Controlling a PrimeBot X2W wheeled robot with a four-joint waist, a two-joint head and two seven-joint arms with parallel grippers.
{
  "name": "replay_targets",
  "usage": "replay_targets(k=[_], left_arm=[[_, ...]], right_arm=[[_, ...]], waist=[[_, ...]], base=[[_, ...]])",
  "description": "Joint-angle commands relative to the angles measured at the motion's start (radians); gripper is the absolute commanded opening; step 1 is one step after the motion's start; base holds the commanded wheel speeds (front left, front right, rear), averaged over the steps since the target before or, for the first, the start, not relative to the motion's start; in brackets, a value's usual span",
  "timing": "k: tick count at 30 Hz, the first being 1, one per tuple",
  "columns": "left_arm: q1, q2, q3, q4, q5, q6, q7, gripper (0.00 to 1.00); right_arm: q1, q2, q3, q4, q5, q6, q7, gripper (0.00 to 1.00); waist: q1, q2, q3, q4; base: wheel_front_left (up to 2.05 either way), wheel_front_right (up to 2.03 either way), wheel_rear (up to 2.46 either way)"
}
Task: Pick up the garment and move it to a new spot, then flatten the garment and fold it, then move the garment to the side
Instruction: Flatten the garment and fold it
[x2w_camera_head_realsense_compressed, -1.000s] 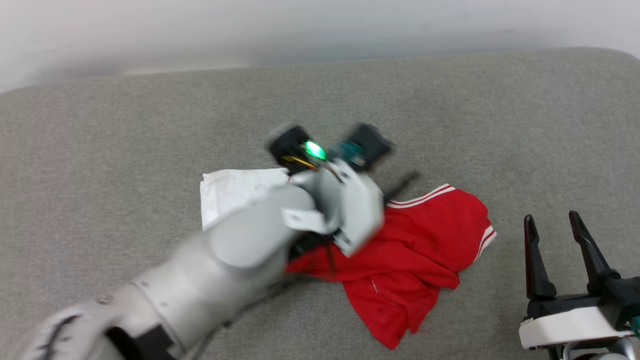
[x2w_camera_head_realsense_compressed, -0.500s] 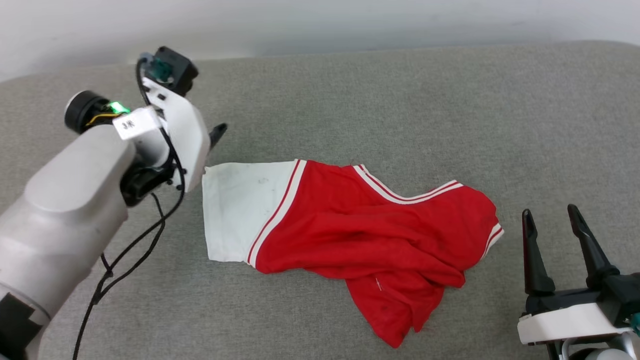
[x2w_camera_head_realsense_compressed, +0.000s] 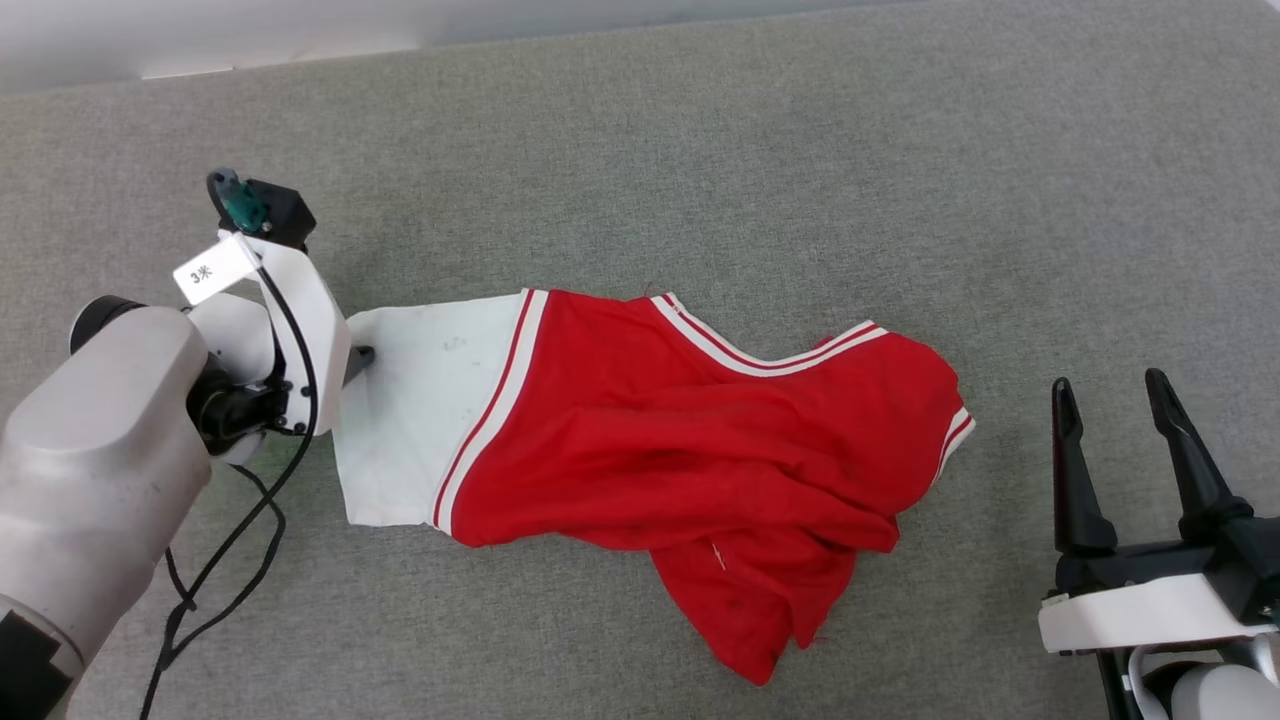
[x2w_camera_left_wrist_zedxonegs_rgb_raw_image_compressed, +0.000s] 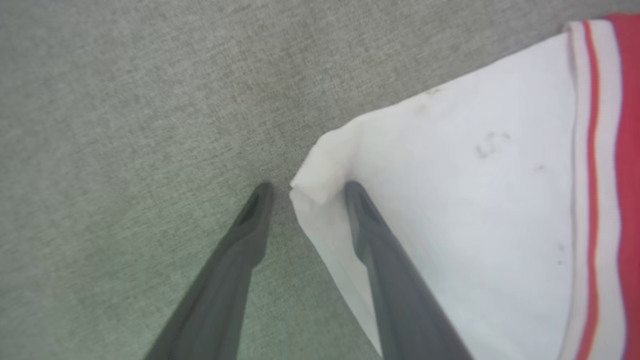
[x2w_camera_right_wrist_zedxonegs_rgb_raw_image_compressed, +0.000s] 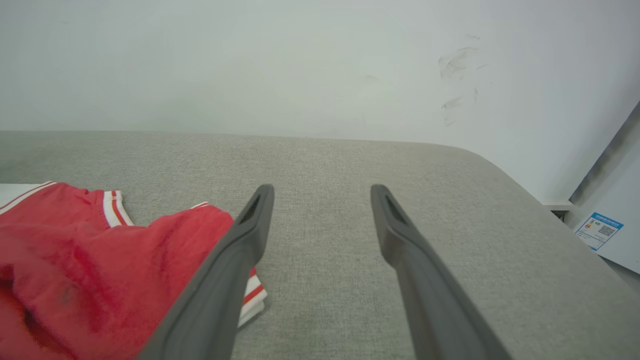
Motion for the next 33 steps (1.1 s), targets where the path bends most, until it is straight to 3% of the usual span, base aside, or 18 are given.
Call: replay_targets(k=[1,9,14,17,18,19,20,21,27,33], left_arm=[[0.046,-0.013,-0.033,0.01,0.013,0.0,0.001,0.0],[-0.024,0.085,-0.025,-0.051,0.061,-0.001,-0.144,0.0],[0.041,0.171,-0.025,-0.04,0.059,0.012,-0.183,0.0],[0.091,0.166,-0.01,-0.035,0.034,0.028,-0.218,0.0],[0.105,0.161,-0.004,-0.032,0.027,0.033,-0.235,0.3],[0.12,0.156,-0.001,-0.029,0.019,0.038,-0.248,0.32],[0.133,0.152,0.001,-0.026,0.02,0.044,-0.265,0.45],[0.133,0.15,0.003,-0.023,0.031,0.056,-0.296,1.0],[0.163,0.131,0.031,-0.035,0.075,0.117,-0.538,1.0],[0.235,0.122,0.08,-0.133,0.122,0.24,-0.792,1.0]], right_arm=[[0.006,0.002,-0.005,-0.002,0.0,-0.001,-0.002,1.0],[0.022,0.002,-0.011,0.003,-0.012,-0.001,-0.002,1.0],[0.039,0.002,-0.016,0.002,-0.015,-0.001,-0.002,1.0],[0.042,0.001,-0.02,0.006,-0.016,-0.001,-0.002,1.0],[0.041,0.002,-0.018,0.008,-0.017,-0.001,-0.002,1.0],[0.038,0.002,-0.018,0.008,-0.02,-0.001,-0.002,1.0],[0.036,0.002,-0.017,0.009,-0.021,-0.001,-0.002,1.0],[0.032,0.002,-0.014,0.008,-0.025,-0.001,-0.002,1.0],[0.005,0.002,-0.014,-0.019,-0.06,-0.001,-0.002,1.0],[-0.065,-0.062,-0.003,-0.062,-0.085,-0.001,-0.002,1.0]], waist=[[0.0,0.0,-0.004,0.005],[0.0,0.0,-0.041,0.034],[0.0,0.0,-0.059,0.044],[0.0,0.0,-0.069,0.054],[0.0,0.0,-0.072,0.057],[0.0,0.0,-0.076,0.061],[0.0,0.0,-0.081,0.064],[0.0,0.0,-0.084,0.066],[0.0,0.0,-0.13,0.081],[0.0,0.0,-0.185,0.104]], base=[[0.0,0.0,0.0],[0.0,0.0,0.0],[0.0,0.0,0.0],[0.0,0.0,0.0],[0.0,0.0,0.0],[0.0,0.0,0.0],[0.0,0.0,0.0],[0.0,0.0,0.0],[0.0,0.0,0.0],[0.0,0.0,0.0]])
